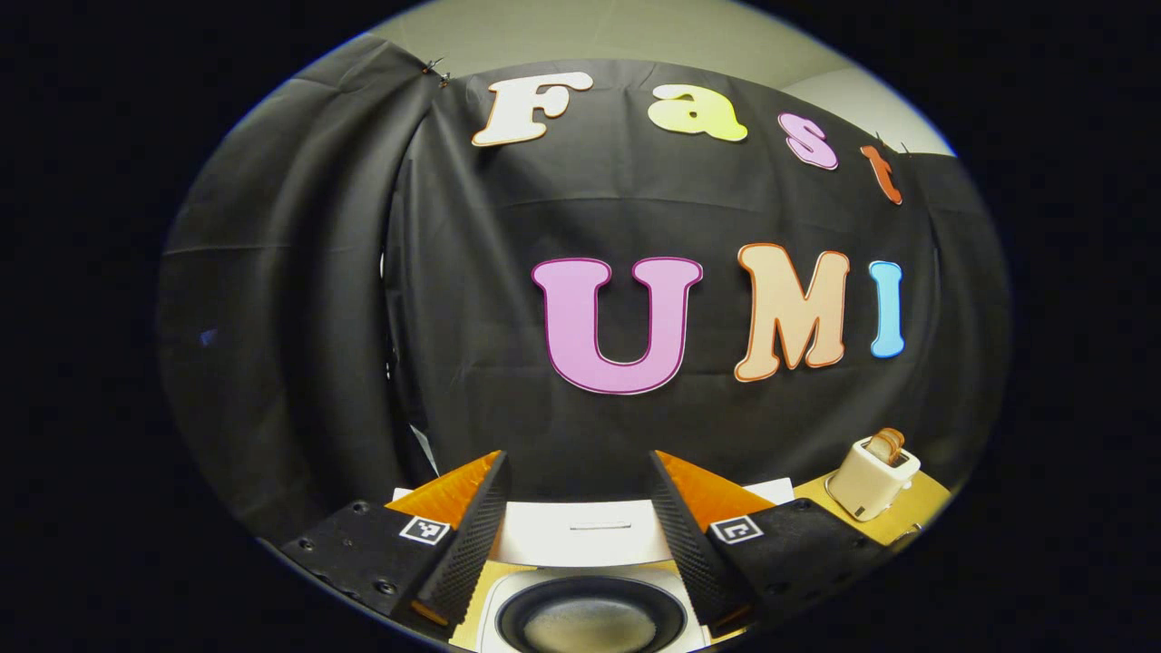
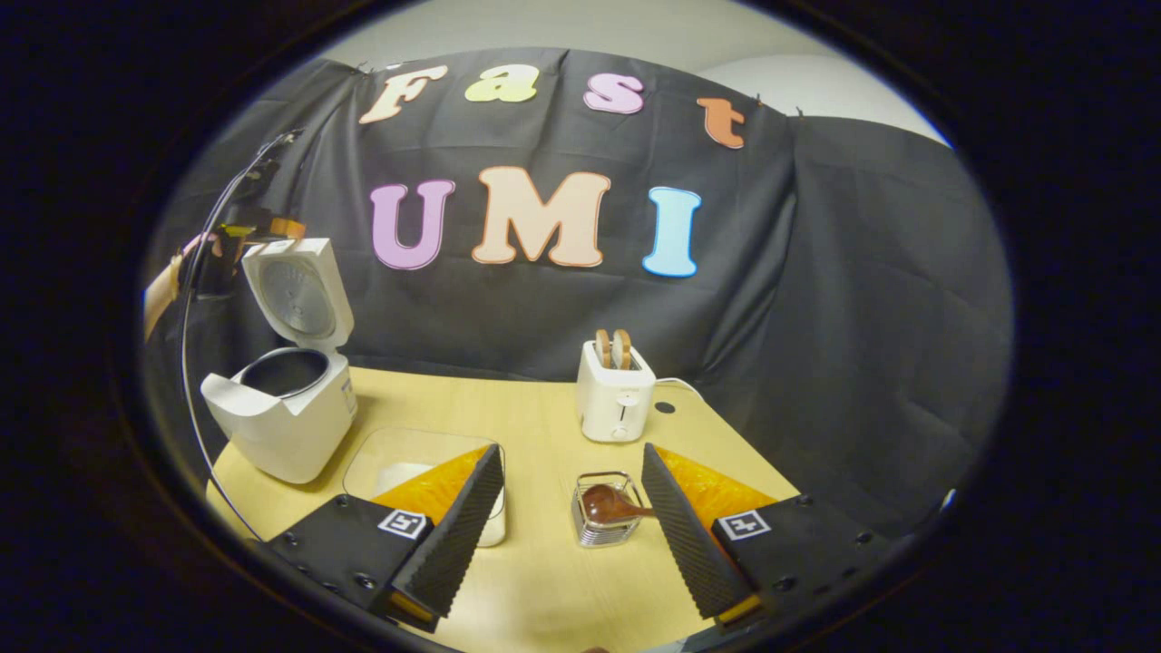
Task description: Close the left gripper, press the button to open the rice cooker; take a wooden spoon from the chopstick holder with the right hand, scoop a spoonful of rice and pour it into the rice cooker, then put the wooden spoon back into the chopstick holder.
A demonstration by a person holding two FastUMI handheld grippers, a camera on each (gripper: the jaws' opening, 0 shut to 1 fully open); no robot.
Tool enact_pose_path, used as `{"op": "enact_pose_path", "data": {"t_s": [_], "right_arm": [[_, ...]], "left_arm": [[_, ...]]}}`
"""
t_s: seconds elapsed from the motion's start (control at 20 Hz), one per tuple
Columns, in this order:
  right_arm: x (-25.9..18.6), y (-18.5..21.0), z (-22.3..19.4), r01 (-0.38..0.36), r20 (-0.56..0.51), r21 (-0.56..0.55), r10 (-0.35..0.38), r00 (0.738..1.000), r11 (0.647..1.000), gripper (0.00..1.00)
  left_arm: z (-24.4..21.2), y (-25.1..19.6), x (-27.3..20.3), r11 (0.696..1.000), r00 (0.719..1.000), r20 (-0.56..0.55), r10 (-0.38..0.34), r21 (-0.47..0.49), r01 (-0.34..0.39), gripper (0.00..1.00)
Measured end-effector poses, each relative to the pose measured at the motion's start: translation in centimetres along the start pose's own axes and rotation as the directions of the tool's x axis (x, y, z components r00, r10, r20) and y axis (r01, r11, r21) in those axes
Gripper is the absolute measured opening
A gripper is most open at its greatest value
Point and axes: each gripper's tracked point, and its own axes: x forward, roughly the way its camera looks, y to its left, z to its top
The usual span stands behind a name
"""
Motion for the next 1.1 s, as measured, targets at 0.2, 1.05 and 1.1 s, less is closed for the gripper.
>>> {"op": "enact_pose_path", "data": {"t_s": [0.2,1.05,1.1], "right_arm": [[-0.4,0.1,0.8,-0.005,0.019,-0.013,0.006,1.0,1.0,0.96],[-1.4,2.5,1.1,-0.026,0.022,-0.045,0.027,0.999,0.999,0.94],[-1.3,2.7,1.2,-0.029,0.023,-0.047,0.03,0.999,0.998,0.94]], "left_arm": [[-1.3,0.0,-2.3,1.0,1.0,-0.002,-0.021,-0.001,0.021,0.81],[-11.9,-0.5,-11.1,0.999,0.996,-0.072,-0.044,-0.008,0.044,0.81],[-12.9,-0.5,-11.4,0.999,0.995,-0.09,-0.045,-0.011,0.044,0.81]]}}
